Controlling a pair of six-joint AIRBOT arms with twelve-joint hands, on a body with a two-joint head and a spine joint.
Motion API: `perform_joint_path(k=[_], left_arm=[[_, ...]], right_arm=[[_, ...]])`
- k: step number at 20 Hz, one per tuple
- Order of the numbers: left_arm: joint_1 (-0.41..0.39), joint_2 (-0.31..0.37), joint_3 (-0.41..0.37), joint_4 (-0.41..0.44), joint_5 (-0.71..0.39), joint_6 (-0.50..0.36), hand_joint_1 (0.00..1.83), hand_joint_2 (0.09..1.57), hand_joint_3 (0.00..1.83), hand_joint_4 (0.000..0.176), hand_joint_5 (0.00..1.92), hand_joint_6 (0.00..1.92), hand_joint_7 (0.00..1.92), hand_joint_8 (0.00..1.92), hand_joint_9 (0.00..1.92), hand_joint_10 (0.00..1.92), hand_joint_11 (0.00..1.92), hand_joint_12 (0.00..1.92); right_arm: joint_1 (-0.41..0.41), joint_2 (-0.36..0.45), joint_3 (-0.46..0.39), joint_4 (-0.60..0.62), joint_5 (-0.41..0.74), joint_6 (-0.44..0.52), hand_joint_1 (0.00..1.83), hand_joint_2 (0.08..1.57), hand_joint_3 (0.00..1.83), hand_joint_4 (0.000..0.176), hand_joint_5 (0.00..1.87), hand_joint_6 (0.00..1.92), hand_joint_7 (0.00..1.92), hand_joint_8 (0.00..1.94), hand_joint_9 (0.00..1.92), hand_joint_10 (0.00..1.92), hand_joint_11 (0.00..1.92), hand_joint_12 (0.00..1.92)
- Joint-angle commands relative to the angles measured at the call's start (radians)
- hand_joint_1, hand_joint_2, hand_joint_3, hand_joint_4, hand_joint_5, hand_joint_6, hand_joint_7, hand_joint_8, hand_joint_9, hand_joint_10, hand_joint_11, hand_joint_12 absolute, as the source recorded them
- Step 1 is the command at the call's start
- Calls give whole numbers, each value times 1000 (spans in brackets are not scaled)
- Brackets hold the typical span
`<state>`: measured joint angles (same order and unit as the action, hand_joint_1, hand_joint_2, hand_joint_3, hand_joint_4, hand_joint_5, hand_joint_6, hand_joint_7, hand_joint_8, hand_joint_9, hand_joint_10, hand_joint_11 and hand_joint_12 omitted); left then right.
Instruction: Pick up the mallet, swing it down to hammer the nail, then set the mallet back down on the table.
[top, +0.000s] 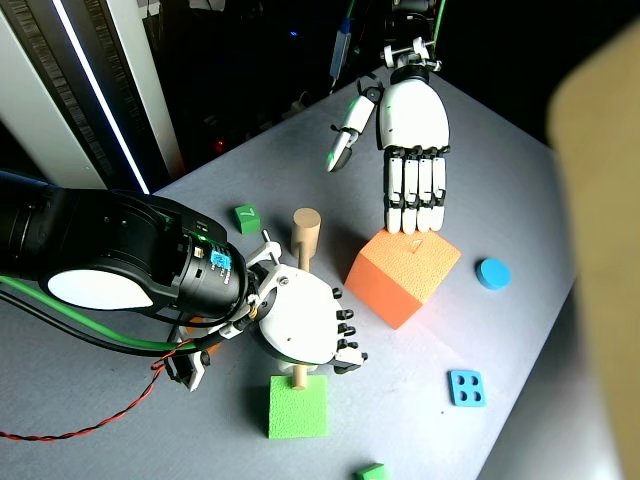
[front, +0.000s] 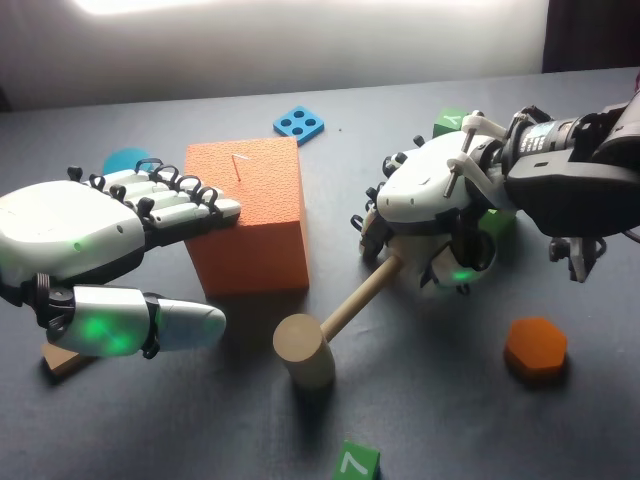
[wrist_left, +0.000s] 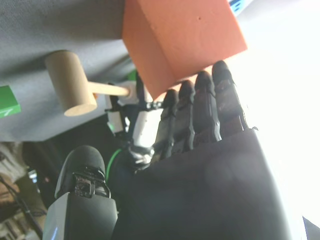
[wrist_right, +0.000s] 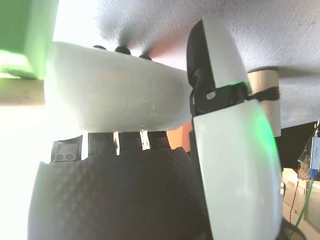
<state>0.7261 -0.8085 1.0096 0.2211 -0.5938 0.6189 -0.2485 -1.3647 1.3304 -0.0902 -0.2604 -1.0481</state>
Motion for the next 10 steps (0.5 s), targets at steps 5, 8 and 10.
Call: perform_joint_path(k=[5,8,10], left_arm=[[-8,-9,1,0,-65,-7,0,1197,0,0,115,3,157,7,135,4,0,211],[-8,-9,1,0,-65,-7,0,1195,0,0,129,6,171,6,156,6,0,244],[-9,-9,1,0,-65,-7,0,1192,0,0,138,4,186,5,176,7,0,283]], right_arm=[[3,5,3,-4,65,-3,1099,1072,3,0,309,1497,251,1823,226,1910,236,1920],[5,11,1,-4,63,-1,1074,1197,16,0,655,1455,471,1905,520,1921,546,1921],[1,14,-3,-4,63,-2,1105,1210,0,0,771,1312,619,1932,756,1921,822,1921]])
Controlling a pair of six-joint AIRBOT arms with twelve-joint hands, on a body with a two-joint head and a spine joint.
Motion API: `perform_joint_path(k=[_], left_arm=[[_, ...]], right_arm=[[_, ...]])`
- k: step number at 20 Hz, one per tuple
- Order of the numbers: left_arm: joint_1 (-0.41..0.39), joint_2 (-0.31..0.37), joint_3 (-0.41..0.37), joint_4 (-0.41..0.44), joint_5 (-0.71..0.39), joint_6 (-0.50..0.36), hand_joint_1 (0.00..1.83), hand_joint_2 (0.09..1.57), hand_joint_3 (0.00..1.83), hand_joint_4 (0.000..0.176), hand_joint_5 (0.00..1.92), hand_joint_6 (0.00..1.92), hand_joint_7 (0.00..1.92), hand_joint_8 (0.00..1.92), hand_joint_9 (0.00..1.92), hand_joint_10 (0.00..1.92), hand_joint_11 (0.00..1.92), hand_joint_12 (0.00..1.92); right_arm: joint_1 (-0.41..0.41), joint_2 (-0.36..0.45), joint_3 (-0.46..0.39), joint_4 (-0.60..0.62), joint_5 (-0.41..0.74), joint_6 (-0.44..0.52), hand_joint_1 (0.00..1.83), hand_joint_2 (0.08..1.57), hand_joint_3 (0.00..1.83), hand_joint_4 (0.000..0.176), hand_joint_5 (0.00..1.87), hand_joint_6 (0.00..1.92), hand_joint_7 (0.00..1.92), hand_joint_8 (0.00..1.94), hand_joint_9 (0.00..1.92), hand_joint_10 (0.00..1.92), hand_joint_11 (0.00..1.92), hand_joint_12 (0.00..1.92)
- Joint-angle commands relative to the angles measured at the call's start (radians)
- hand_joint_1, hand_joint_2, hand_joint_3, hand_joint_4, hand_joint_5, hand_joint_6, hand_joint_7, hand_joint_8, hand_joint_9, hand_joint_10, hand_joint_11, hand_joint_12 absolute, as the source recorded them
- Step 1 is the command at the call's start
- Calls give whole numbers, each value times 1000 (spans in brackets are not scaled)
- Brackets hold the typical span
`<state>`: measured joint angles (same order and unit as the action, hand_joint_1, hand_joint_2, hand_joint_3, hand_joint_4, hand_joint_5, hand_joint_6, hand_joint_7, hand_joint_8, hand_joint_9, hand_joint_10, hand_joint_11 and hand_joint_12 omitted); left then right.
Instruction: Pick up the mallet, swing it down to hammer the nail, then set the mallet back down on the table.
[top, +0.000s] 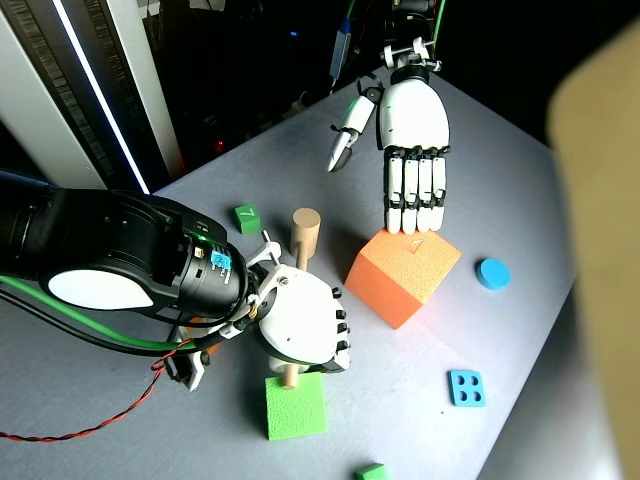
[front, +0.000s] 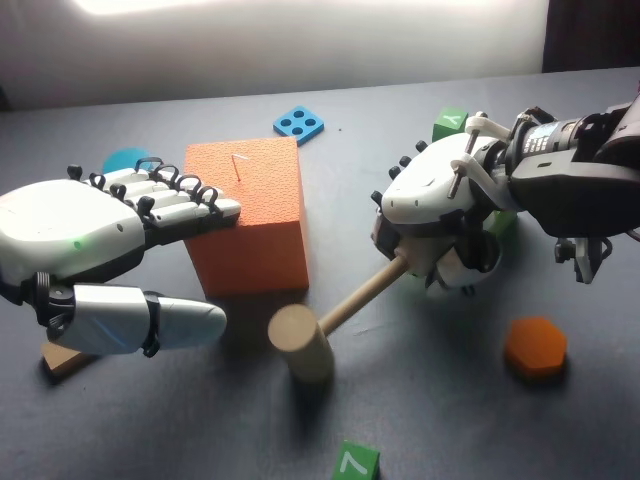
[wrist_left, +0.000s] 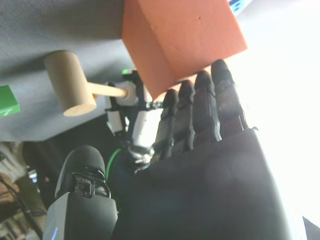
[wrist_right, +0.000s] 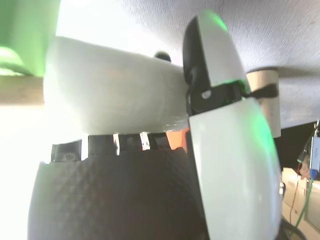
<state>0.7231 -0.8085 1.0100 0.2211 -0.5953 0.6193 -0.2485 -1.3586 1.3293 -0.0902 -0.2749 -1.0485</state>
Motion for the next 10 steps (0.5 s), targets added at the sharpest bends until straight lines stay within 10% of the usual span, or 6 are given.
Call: perform_joint_path(k=[1,4,7,10], left_arm=[[-6,-9,1,0,-64,-7,0,1190,0,0,94,3,149,4,143,4,0,200],[-7,-9,2,0,-64,-7,0,1194,0,0,99,2,164,3,157,3,0,234],[-6,-9,3,0,-64,-7,0,1193,0,0,107,2,172,3,169,4,0,237],[-6,-9,4,0,-64,-7,0,1202,2,0,127,4,189,5,172,3,0,242]], right_arm=[[-1,9,-4,-4,77,-2,1110,1211,0,0,772,1306,693,1939,863,1921,951,1921],[-4,9,-10,-4,77,-3,1233,1243,12,0,707,1898,1004,1941,1180,1921,1275,1921],[-4,15,-21,-4,77,-7,1138,1341,15,0,1003,1921,1420,1941,1588,1921,1664,1921],[-1,30,-45,-4,77,-21,1010,1363,10,0,565,1669,1591,1941,1778,1921,1858,1921]])
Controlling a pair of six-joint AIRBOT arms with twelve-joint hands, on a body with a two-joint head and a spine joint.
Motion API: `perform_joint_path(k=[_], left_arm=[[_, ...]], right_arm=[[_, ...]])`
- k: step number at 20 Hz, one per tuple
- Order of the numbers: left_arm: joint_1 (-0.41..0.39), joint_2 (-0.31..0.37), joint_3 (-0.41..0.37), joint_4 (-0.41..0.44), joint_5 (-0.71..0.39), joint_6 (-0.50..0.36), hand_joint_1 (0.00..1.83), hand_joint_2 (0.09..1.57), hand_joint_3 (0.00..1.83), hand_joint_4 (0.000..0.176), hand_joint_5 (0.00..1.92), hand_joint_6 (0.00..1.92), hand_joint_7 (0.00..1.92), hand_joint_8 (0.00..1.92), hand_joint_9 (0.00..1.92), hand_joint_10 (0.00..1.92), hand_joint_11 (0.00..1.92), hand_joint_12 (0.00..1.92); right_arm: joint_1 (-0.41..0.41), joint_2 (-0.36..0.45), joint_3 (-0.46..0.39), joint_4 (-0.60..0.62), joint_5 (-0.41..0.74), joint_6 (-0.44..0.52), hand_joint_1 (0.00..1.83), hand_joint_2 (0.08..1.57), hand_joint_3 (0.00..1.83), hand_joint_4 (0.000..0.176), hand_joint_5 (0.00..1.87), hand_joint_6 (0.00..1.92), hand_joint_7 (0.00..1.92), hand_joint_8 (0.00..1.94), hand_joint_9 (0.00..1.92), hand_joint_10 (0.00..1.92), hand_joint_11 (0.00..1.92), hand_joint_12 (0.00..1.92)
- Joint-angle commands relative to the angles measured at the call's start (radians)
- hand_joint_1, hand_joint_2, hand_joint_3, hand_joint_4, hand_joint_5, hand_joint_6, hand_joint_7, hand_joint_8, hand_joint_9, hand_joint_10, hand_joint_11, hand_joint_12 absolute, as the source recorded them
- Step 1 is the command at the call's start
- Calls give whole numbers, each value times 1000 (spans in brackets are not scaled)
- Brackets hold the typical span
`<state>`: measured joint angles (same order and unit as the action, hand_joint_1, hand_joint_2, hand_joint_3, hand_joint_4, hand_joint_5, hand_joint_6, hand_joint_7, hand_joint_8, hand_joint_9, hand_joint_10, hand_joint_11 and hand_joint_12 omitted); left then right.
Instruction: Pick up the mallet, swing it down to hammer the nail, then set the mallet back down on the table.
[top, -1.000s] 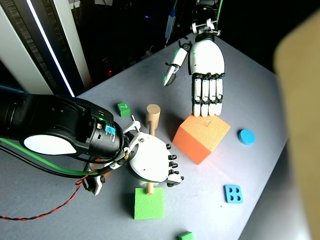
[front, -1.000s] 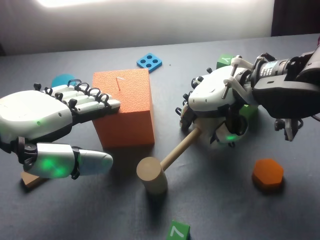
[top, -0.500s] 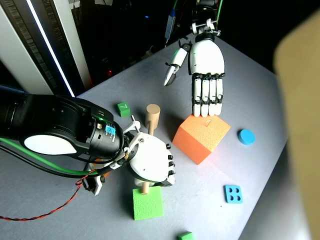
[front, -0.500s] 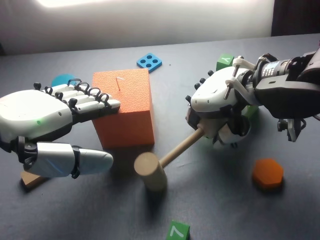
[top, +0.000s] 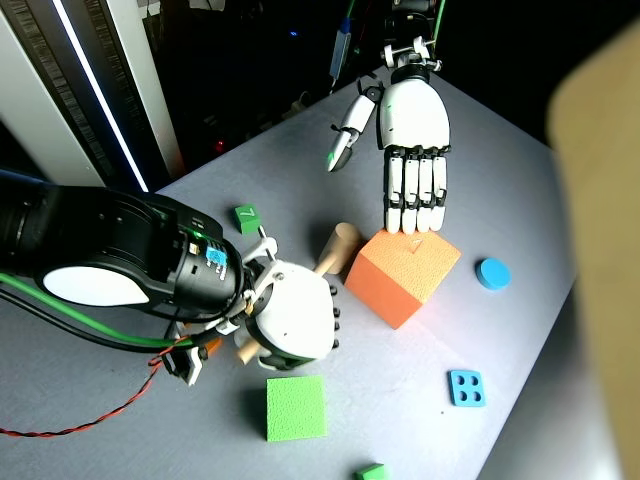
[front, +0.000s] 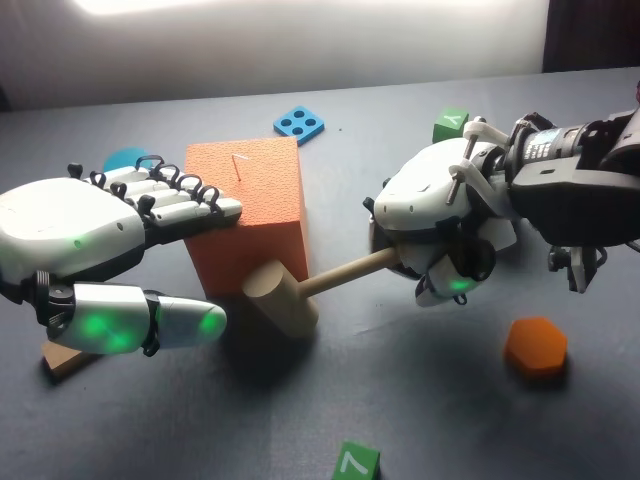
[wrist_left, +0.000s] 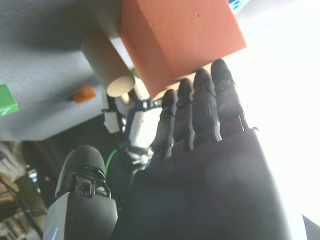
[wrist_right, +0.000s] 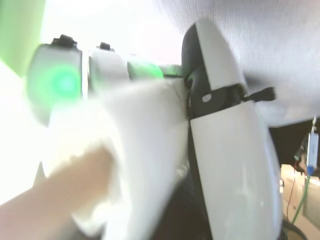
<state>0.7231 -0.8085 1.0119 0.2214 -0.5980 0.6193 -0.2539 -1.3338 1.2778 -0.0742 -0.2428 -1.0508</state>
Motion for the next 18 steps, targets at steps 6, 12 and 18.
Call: perform_joint_path(k=[6,12,18], left_arm=[[-5,-9,1,0,-61,-7,0,1206,1,0,153,5,221,7,225,11,0,289],[-5,-9,1,0,-61,-7,0,1213,3,0,151,7,234,8,237,7,0,302],[-2,-9,-2,14,-61,-4,0,1222,2,0,140,1,238,2,249,2,0,320]], right_arm=[[24,72,-83,-20,38,-25,1508,1329,0,0,1462,1920,1679,1941,1845,1921,1921,1921],[47,177,-205,-20,41,-46,1593,1302,0,176,1444,1921,1683,1941,1815,1921,1921,1921],[127,313,-325,-21,95,-46,1569,1307,0,176,1463,1921,1692,1941,1814,1921,1921,1921]])
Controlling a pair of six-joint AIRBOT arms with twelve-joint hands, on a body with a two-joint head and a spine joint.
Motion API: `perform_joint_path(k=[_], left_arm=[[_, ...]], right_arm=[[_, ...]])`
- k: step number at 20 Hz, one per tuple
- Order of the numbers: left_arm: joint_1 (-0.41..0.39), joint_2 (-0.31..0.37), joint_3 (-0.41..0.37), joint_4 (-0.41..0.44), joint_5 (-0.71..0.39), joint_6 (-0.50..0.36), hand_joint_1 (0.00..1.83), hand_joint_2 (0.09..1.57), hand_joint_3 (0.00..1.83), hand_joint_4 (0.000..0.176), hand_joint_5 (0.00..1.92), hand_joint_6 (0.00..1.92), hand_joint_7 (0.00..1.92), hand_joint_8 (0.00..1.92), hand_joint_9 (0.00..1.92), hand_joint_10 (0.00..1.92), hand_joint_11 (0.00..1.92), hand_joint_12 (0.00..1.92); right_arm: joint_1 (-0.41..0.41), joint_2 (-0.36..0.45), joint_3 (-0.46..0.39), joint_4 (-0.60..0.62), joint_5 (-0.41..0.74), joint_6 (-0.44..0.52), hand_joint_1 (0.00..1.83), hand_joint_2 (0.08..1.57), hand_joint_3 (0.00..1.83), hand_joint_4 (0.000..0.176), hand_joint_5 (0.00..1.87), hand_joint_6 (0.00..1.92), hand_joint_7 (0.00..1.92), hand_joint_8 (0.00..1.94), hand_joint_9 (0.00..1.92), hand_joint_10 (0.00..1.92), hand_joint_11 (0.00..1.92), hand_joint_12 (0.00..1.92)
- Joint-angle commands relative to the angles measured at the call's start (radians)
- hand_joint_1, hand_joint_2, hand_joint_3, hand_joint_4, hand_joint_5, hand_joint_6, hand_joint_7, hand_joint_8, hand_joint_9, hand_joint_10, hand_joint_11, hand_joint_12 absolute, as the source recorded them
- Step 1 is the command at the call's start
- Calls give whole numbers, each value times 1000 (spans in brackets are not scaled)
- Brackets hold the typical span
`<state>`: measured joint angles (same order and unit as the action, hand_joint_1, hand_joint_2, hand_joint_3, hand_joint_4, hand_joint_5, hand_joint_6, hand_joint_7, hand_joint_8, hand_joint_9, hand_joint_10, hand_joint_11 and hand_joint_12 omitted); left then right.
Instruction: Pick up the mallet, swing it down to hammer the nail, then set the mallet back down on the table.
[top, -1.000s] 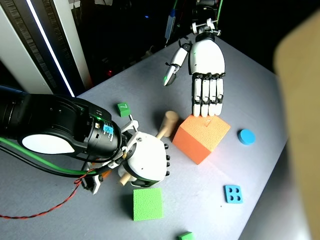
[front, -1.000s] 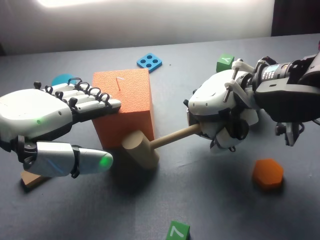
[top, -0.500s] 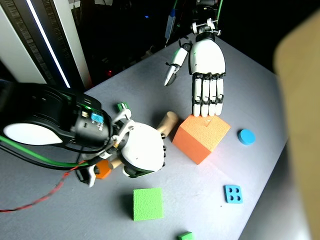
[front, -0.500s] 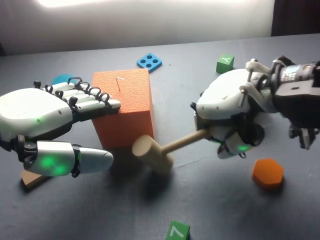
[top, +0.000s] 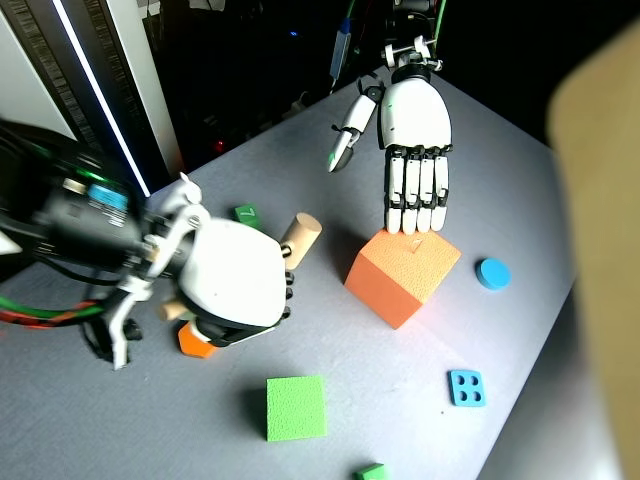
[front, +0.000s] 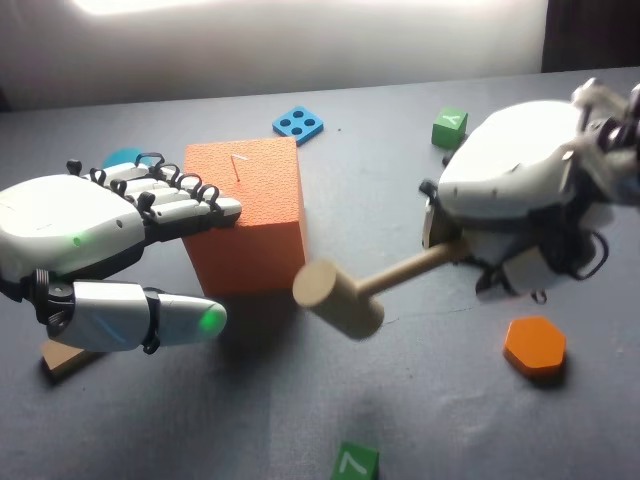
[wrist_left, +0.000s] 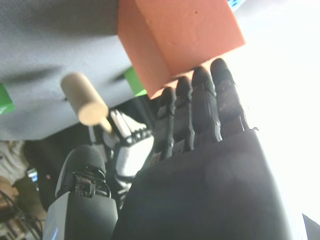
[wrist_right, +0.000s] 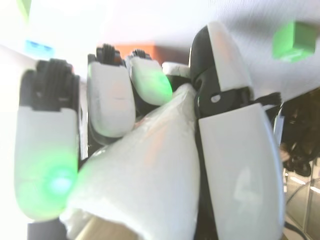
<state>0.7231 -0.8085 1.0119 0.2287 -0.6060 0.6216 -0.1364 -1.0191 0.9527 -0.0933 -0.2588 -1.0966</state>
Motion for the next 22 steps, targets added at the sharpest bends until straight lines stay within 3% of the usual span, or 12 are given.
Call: perform_joint_path(k=[1,9,10,11,12,14,16,19,22], left_arm=[[-2,-9,-3,12,-51,-6,0,1221,1,0,145,2,237,1,240,1,0,330],[0,-10,-7,37,-25,-6,0,1224,0,0,143,2,238,2,241,2,0,321],[1,-10,-7,37,-25,-6,0,1230,2,0,155,6,247,5,243,2,0,328],[1,-10,-7,37,-25,-6,0,1235,3,0,148,3,241,2,237,0,0,331],[1,-11,-6,37,-24,-6,0,1237,4,0,141,0,233,0,231,0,0,332],[1,-11,-6,37,-23,-6,0,1243,3,0,157,4,237,2,243,4,0,387],[1,-12,-6,37,-23,-6,0,1243,1,0,134,0,198,2,207,0,0,308],[1,-12,-5,37,-23,-6,0,1242,0,0,149,3,219,6,217,3,0,370],[1,-12,-5,37,-23,-6,0,1235,0,0,151,1,219,1,218,1,0,378]], right_arm=[[24,17,-12,-2,144,0,1554,1313,0,176,1464,1921,1691,1941,1810,1921,1918,1921],[88,35,-2,-1,410,-29,1511,1318,0,176,1485,1921,1677,1941,1803,1921,1919,1921],[91,31,2,52,420,-66,1484,1316,0,176,1482,1921,1668,1941,1790,1921,1919,1921],[94,21,5,344,444,-370,1506,1262,0,176,1300,1921,1507,1941,1650,1921,1793,1921],[93,13,16,377,464,-395,1506,1256,0,176,1241,1921,1456,1941,1609,1921,1760,1921],[94,3,28,426,473,-410,1501,1334,0,176,1445,1921,1622,1941,1778,1921,1907,1921],[90,-2,28,426,475,-420,1463,1334,0,176,1465,1921,1635,1941,1770,1921,1912,1921],[85,-6,27,440,494,-423,1477,1341,0,176,1499,1921,1645,1941,1775,1921,1909,1921],[87,-8,15,584,546,-486,1506,1315,0,176,1483,1921,1646,1941,1789,1921,1921,1921]])
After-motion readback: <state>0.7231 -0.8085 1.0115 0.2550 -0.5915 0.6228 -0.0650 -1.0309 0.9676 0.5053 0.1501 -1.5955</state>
